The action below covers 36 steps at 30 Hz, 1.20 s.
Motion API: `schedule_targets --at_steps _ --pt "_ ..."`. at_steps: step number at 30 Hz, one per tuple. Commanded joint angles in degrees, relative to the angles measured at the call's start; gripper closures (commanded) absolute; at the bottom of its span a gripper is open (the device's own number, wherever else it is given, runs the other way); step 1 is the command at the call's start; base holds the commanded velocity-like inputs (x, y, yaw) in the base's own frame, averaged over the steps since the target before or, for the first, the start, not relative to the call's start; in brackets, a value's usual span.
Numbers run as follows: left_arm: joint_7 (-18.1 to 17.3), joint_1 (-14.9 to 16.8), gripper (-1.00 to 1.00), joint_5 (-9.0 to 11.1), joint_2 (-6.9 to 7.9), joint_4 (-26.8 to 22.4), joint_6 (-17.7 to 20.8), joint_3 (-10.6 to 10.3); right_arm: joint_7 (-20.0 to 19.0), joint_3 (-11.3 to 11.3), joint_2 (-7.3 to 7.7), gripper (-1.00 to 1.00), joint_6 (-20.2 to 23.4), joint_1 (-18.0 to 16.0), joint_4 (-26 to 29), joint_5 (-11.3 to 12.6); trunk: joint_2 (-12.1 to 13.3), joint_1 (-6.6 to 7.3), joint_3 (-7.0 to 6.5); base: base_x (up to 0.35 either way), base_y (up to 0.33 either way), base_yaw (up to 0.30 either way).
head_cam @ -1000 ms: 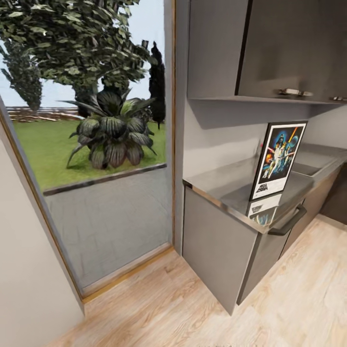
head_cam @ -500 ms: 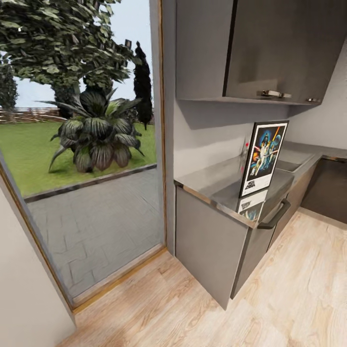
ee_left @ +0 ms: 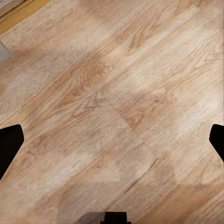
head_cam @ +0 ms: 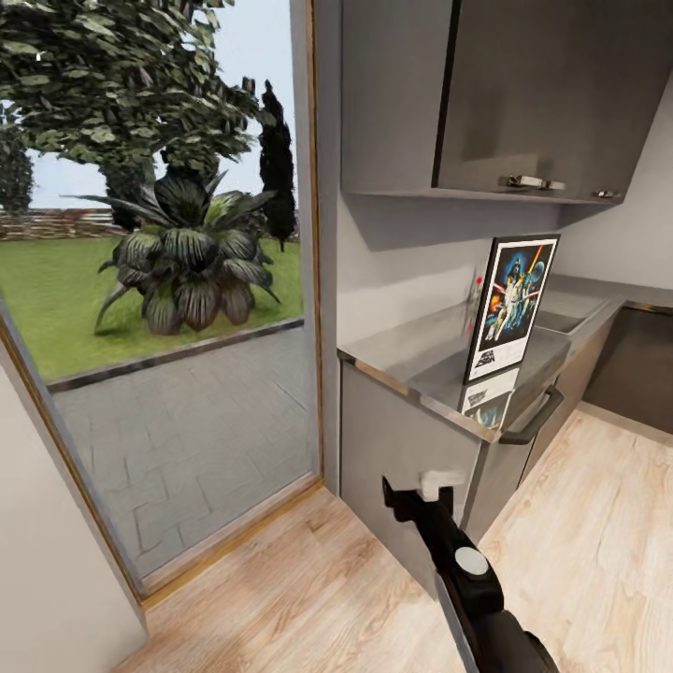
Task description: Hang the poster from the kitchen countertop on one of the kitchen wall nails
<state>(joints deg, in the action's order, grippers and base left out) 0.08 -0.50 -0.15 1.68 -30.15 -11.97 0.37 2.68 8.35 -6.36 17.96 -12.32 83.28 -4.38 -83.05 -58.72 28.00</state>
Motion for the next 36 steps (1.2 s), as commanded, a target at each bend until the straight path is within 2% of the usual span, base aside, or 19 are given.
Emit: schedule_targets --at_steps 1,3,4,5,6,7,8,9,11,12,18,26,30,33,36 --pt "0.0 0.0 -1.0 0.0 0.0 -0.1 -0.1 0.0 0.2 0.4 -0.18 -1.0 1.6 -0.4 -0.8 -0.4 0.0 0.0 0.06 0.0 0.0 0.0" --pt "0.0 0.0 -1.0 0.0 -0.01 0.0 -0.1 0.0 0.2 1.4 -0.5 -1.0 4.3 -3.5 0.1 -0.2 0.0 0.0 0.06 0.0 0.0 0.0" --pt "0.0 0.0 -1.0 0.0 -0.01 0.7 -0.1 -0.2 0.7 2.4 -0.7 -1.0 6.2 -8.0 0.7 -0.1 0.0 0.0 0.06 0.0 0.0 0.0" --pt "0.0 0.0 -1.0 0.0 -0.01 1.0 -0.1 -0.2 1.1 2.6 -0.73 -1.0 6.5 -9.0 0.8 -0.1 0.0 0.0 0.06 0.0 0.0 0.0" --pt "0.0 0.0 -1.0 0.0 -0.01 1.6 -0.1 -0.3 3.7 2.9 -0.79 -1.0 7.0 -11.4 1.0 -0.2 0.0 0.0 0.06 0.0 0.0 0.0" --pt "0.0 0.0 -1.0 0.0 -0.01 1.8 -0.1 -0.4 5.1 2.9 -0.8 -1.0 7.1 -12.0 1.0 -0.2 0.0 0.0 0.06 0.0 0.0 0.0" --pt "0.0 0.0 -1.0 0.0 -0.01 2.1 -0.1 -0.4 12.5 3.1 -0.83 -1.0 7.4 -14.2 1.1 -0.1 0.0 0.0 0.06 0.0 0.0 0.0" --pt "0.0 0.0 -1.0 0.0 -0.01 2.1 -0.1 -0.4 15.4 3.1 -0.83 -1.0 7.6 -15.7 1.1 -0.1 0.0 0.0 0.06 0.0 0.0 0.0" --pt "0.0 0.0 -1.0 0.0 -0.01 2.2 -0.1 -0.4 18.1 3.1 -0.81 -1.0 8.3 -18.3 1.2 -0.1 0.0 0.0 0.06 0.0 0.0 0.0" --pt "0.0 0.0 -1.0 0.1 -0.01 2.2 -0.2 -0.4 19.2 3.1 -0.79 -1.0 10.6 -20.6 1.2 -0.1 0.0 0.0 0.06 0.0 0.0 0.0" --pt "0.0 0.0 -1.0 0.1 -0.01 2.3 -0.2 -0.5 21.8 2.9 -0.6 -1.0 16.5 -26.7 1.2 -0.5 0.0 0.0 0.06 0.0 0.0 0.0" --pt "0.0 0.0 -1.0 0.1 -0.01 2.3 -0.2 -0.5 26.3 2.3 -0.2 -1.0 17.3 -28.0 1.0 -0.6 0.0 0.0 0.06 0.0 0.0 0.0" --pt "0.0 0.0 -1.0 0.1 -0.01 2.3 -0.2 -0.3 27.3 0.1 -0.01 -1.0 17.0 -27.8 0.6 -0.5 0.0 0.0 0.06 0.032 0.0 0.0" --pt "0.0 0.0 -1.0 0.1 -0.01 2.2 -0.2 -0.3 27.7 -0.6 0.02 -1.0 12.5 -27.5 -1.3 -0.5 0.0 0.0 0.06 0.083 0.0 0.0" --pt "0.0 0.0 -1.0 0.1 -0.01 2.2 -0.3 -0.3 30.3 -0.8 0.03 -1.0 9.2 -27.4 -4.9 -0.4 0.0 0.0 0.06 0.026 0.0 0.0"
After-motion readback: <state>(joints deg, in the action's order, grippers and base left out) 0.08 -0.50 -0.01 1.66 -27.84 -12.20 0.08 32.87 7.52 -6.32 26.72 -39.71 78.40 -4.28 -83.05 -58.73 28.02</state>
